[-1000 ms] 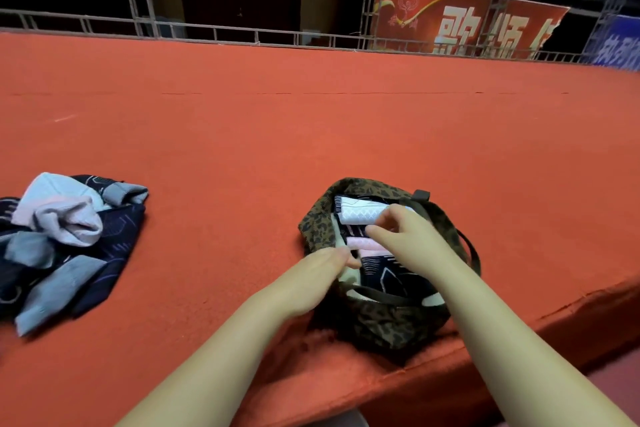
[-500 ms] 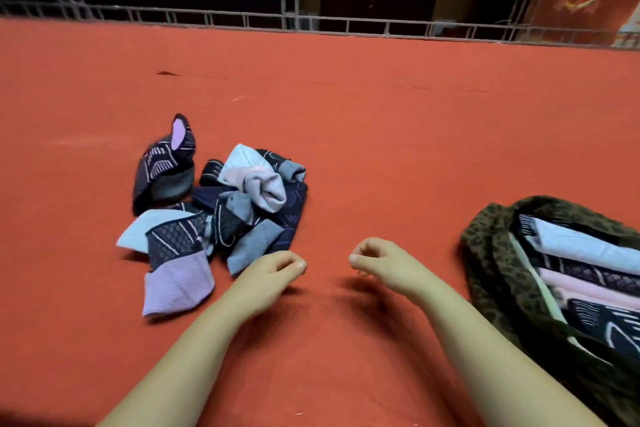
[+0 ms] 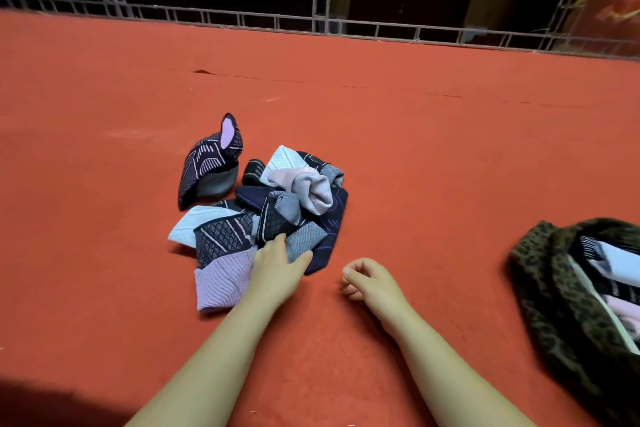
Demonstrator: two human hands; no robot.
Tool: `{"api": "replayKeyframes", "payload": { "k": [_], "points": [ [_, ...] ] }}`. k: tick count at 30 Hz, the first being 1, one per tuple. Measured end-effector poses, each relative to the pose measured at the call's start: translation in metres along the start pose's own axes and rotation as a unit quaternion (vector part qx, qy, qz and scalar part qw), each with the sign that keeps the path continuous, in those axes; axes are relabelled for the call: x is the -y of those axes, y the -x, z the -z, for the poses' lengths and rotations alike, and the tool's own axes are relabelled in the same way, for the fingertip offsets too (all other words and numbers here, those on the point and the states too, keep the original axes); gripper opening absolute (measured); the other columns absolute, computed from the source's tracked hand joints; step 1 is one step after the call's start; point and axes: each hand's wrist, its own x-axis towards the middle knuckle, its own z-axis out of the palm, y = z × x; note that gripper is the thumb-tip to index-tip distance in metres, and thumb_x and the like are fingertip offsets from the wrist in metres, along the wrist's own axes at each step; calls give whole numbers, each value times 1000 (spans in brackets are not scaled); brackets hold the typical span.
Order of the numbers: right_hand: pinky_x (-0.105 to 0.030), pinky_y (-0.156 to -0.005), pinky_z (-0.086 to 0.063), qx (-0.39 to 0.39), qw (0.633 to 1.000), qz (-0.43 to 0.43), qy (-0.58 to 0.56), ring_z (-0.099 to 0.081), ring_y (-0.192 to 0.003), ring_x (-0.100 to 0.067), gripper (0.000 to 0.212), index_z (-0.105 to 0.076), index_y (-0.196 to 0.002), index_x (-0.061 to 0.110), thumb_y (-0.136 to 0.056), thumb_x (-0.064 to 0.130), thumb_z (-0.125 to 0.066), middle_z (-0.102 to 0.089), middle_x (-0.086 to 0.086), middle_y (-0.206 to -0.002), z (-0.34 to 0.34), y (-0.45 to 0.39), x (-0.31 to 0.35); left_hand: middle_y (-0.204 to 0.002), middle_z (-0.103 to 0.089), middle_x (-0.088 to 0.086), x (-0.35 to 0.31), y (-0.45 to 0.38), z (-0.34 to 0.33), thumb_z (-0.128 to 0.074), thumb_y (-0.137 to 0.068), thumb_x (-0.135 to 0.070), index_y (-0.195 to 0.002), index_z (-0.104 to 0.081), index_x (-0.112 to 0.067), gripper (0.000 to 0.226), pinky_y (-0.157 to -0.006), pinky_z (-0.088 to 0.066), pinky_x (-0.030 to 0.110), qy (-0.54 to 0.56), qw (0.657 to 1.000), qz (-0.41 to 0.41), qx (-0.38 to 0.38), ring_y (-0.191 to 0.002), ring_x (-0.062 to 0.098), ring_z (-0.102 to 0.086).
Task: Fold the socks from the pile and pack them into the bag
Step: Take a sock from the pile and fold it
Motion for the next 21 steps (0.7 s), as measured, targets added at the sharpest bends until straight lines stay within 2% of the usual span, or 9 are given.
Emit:
{"api": "replayKeyframes", "payload": {
  "k": [3, 6, 8, 10, 14, 16, 18, 19, 21],
  "points": [
    [-21, -54, -45, -22, 999, -8, -28, -56, -64, -15, 7, -55, -88, 12, -94, 16, -55, -58, -5, -77, 15, 6, -3, -123, -58, 2, -11, -5, -7, -55, -79, -61, -122, -48, -21, 59, -98, -36, 38, -15, 999, 27, -12, -119, 26, -49],
    [-16, -54, -43, -77, 995, 58, -8, -52, -62, -9, 9, -56, -84, 15, -92, 16, -58, -57, -2, -74, 37, 8, -1, -89, -63, -11, -27, -3, -15, -59, -67, -61, -91, -53, -27, 41, -82, -43, 30, 109, 993, -27, 37, -89, 15, -59],
    [-14, -67, -43, -114, 985, 127, 8, -55, -71, -2, 9, -58, -84, 18, -87, 26, -60, -60, 4, -79, 54, 8, 0, -68, -57, -13, -39, 3, -22, -60, -59, -56, -74, -54, -24, 36, -64, -40, 20, 210, 969, -99, 90, -68, 4, -52],
    [-16, -80, -43, -144, 975, 168, 5, -57, -86, 0, 21, -60, -90, 22, -80, 39, -55, -63, 7, -91, 69, 8, 1, -56, -50, -16, -49, 6, -33, -62, -56, -52, -66, -52, -22, 33, -57, -36, 17, 271, 938, -152, 151, -56, -2, -43],
    [-19, -105, -29, -193, 952, 227, 75, -42, -123, 0, 36, -56, -107, 38, -76, 53, -43, -49, 18, -124, 93, 0, -6, -53, -50, -14, -64, 4, -59, -68, -55, -40, -67, -47, -17, 33, -50, -32, 16, 400, 860, -144, 282, -51, -2, -41],
    [-30, -112, -26, -161, 962, 212, 68, -38, -131, -7, 44, -56, -116, 42, -78, 60, -44, -47, 16, -133, 101, -10, -15, -50, -46, -13, -66, -3, -69, -68, -54, -38, -65, -43, -15, 36, -46, -30, 15, 429, 835, -130, 320, -47, -2, -39],
    [-43, -111, -33, -95, 981, 171, 3, -46, -128, -14, 61, -53, -123, 42, -72, 75, -52, -52, 7, -133, 103, -17, -22, -48, -44, -14, -64, -8, -76, -68, -51, -35, -63, -40, -14, 37, -43, -27, 15, 433, 823, -120, 347, -44, -2, -36],
    [-43, -107, -38, -52, 987, 142, -46, -52, -123, -15, 75, -52, -125, 38, -63, 80, -59, -56, 4, -130, 102, -17, -24, -47, -43, -13, -62, -9, -78, -69, -50, -34, -62, -40, -14, 38, -43, -27, 14, 435, 818, -118, 359, -44, -2, -36],
    [-37, -90, -47, 32, 985, 91, -142, -61, -104, -19, 94, -51, -125, 25, -49, 75, -74, -65, -1, -115, 99, -22, -29, -49, -46, -13, -57, -14, -81, -80, -46, -36, -60, -45, -16, 43, -44, -30, 13, 452, 797, -129, 379, -45, -2, -39]
  ]
}}
